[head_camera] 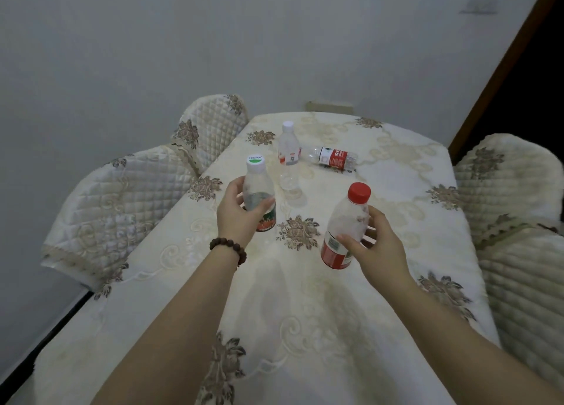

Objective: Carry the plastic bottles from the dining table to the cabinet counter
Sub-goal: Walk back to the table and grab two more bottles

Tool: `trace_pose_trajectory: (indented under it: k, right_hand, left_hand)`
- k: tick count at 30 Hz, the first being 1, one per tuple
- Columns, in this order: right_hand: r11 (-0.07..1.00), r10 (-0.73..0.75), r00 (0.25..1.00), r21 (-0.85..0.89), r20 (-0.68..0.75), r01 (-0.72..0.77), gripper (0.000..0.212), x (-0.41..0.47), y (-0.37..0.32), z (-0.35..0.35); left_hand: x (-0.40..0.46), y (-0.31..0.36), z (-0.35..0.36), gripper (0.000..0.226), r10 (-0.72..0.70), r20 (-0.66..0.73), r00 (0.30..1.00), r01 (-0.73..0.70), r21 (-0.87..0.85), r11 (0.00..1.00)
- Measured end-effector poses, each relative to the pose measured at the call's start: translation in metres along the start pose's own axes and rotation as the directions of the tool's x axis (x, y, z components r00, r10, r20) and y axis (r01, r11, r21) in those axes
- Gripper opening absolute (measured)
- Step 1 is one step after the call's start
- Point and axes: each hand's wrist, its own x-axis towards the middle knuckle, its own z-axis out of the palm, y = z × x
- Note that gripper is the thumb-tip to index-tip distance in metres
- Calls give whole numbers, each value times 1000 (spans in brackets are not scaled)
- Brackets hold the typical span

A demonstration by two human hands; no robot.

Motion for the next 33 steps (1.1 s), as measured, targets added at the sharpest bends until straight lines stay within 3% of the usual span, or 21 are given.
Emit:
trace_pose_trajectory:
  k: [11,17,24,33]
  right_hand:
    - [997,50,980,72,-193,-37,59,-89,24,-129]
    - [998,43,926,67,-374,-20,60,-139,22,-222]
    - [996,73,804,77,-591,-34,60,-223,33,-340]
    - [983,167,600,89,-782,-157,67,-346,70,-457]
  left_hand:
    - [-153,54,75,53,-32,131,991,36,-25,999]
    - [-226,115,145,54,80,276,958,-65,-65,996]
    - [-318,185,228,56,216,460,861,-162,-155,975]
    - [-463,242,314,61,314,677,665,-244,-200,949]
